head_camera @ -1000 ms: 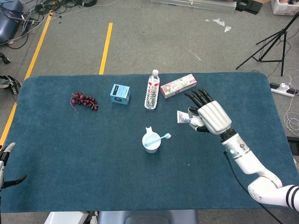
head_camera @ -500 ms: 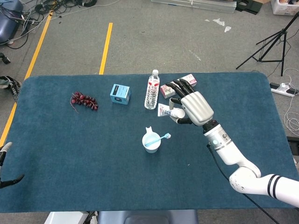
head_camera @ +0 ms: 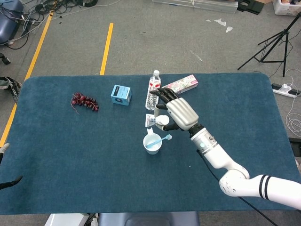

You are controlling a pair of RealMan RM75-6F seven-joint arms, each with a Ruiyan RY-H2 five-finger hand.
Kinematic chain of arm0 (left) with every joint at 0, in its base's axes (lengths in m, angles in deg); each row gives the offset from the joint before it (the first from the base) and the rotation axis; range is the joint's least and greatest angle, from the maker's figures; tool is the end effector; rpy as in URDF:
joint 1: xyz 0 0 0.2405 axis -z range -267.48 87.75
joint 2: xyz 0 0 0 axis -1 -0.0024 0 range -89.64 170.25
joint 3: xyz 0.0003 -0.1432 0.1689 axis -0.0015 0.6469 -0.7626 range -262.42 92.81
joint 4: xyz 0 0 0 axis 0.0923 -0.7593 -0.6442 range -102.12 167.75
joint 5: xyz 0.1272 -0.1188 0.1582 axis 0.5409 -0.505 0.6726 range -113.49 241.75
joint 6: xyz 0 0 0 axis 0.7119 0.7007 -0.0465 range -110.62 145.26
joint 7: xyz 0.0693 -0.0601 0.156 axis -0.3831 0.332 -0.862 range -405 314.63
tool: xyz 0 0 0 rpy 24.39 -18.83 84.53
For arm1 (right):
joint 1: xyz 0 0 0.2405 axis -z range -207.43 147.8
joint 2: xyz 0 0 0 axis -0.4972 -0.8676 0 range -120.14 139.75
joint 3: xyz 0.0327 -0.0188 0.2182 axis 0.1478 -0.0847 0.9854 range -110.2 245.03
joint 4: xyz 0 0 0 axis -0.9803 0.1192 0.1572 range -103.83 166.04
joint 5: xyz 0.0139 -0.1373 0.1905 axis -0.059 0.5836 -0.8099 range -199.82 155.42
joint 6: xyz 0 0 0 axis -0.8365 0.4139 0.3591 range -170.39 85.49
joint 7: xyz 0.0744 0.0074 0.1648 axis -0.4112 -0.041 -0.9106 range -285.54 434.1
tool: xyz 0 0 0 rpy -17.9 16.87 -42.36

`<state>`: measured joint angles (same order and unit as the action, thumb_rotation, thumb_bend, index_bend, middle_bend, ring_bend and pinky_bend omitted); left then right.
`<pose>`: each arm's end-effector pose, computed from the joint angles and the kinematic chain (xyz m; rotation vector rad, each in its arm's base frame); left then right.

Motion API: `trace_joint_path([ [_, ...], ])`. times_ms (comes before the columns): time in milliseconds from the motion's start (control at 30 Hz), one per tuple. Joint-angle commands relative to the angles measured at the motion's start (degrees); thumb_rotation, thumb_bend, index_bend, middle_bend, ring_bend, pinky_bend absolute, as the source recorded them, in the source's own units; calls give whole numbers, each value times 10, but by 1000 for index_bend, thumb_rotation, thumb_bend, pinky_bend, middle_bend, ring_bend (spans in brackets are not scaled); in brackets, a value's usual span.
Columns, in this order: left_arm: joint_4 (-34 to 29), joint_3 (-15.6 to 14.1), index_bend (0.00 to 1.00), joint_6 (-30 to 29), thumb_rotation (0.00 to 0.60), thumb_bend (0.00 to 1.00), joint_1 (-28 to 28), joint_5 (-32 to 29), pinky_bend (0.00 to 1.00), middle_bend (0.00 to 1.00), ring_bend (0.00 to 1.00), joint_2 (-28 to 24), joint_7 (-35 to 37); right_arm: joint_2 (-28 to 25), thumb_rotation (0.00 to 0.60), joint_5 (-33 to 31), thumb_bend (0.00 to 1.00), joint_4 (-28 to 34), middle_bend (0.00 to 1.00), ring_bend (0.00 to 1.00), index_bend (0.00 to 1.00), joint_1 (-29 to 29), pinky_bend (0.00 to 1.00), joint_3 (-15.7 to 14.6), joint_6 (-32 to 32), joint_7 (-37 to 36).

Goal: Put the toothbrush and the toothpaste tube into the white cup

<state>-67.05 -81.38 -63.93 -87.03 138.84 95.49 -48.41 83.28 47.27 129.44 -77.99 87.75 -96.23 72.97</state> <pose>-0.3196 0.2042 0.1575 -1.2541 -0.9843 -0.6979 -0.0097 -0.3833 0.0383 1.8368 -1.0266 1.4120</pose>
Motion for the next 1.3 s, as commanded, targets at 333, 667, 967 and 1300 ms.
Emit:
trace_joint_path([
  [333, -1, -1, 88, 1, 600, 0, 0, 1, 206, 166, 72, 1, -5, -10, 600, -53, 216, 22, 143, 0, 664, -13, 36, -9, 51, -22],
  [667, -2, -1, 88, -2, 600, 0, -1, 3, 206, 166, 72, 0, -1, -8, 600, -79, 216, 28, 144, 0, 665, -22, 35, -13, 82, -45],
  [967, -3, -1, 88, -3, 600, 0, -2, 5, 206, 166, 72, -2, 1, -10, 600, -90, 215, 24, 143, 0, 665, -26, 36, -17, 102, -67],
  [1300, -3, -1, 88, -3, 600, 0, -2, 5, 206, 166, 72, -2, 0, -13, 600, -92, 216, 17, 143, 0, 665, -27, 36, -25, 115, -80],
])
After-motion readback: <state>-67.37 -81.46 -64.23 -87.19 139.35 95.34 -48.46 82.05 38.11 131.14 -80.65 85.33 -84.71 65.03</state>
